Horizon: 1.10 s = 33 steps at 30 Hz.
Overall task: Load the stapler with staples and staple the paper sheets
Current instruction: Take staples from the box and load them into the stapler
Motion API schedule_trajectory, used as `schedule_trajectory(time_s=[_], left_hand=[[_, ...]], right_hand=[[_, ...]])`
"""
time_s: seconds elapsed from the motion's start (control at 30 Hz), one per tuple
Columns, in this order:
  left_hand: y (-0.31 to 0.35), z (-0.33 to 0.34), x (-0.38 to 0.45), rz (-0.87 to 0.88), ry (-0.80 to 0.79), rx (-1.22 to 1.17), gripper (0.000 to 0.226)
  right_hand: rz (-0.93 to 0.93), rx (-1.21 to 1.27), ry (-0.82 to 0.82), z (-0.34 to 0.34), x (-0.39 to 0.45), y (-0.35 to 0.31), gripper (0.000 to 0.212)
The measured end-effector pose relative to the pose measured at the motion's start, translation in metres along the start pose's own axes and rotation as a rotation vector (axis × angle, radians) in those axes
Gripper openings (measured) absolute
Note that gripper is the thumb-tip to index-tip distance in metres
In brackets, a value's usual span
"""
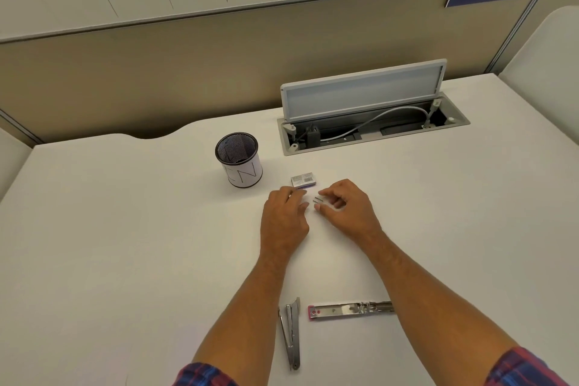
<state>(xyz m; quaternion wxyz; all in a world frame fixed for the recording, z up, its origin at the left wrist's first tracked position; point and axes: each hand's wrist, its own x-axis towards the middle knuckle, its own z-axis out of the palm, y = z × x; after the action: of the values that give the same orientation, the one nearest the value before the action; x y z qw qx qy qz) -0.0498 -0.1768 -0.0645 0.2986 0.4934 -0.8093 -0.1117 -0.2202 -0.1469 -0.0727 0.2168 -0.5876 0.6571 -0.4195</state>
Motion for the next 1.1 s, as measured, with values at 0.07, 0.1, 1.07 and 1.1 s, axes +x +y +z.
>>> schedule_trajectory(time_s=[0.07,0.1,1.07,1.1], left_hand=[[0.005,-0.001,-0.006,0.025,-0.037,0.01,0.021],[0.008,-0.002,-0.007,0.027,-0.049,0.013,0.019],[0.106,-0.057,-0.134,-0.507,-0.094,-0.645,0.008],[0.107,-0.057,-0.135,-0.489,-0.106,-0.65,0.008]], right_hand=[[0.009,-0.043,-0.066,0.0,-0.004,0.0,0.024],[0.021,-0.055,-0.074,0.0,-0.005,0.0,0.021],[0.16,0.322,-0.344,-0.088,-0.136,-0.051,0.012],[0.16,0.32,-0.344,-0.091,-0.138,-0.05,0.012]])
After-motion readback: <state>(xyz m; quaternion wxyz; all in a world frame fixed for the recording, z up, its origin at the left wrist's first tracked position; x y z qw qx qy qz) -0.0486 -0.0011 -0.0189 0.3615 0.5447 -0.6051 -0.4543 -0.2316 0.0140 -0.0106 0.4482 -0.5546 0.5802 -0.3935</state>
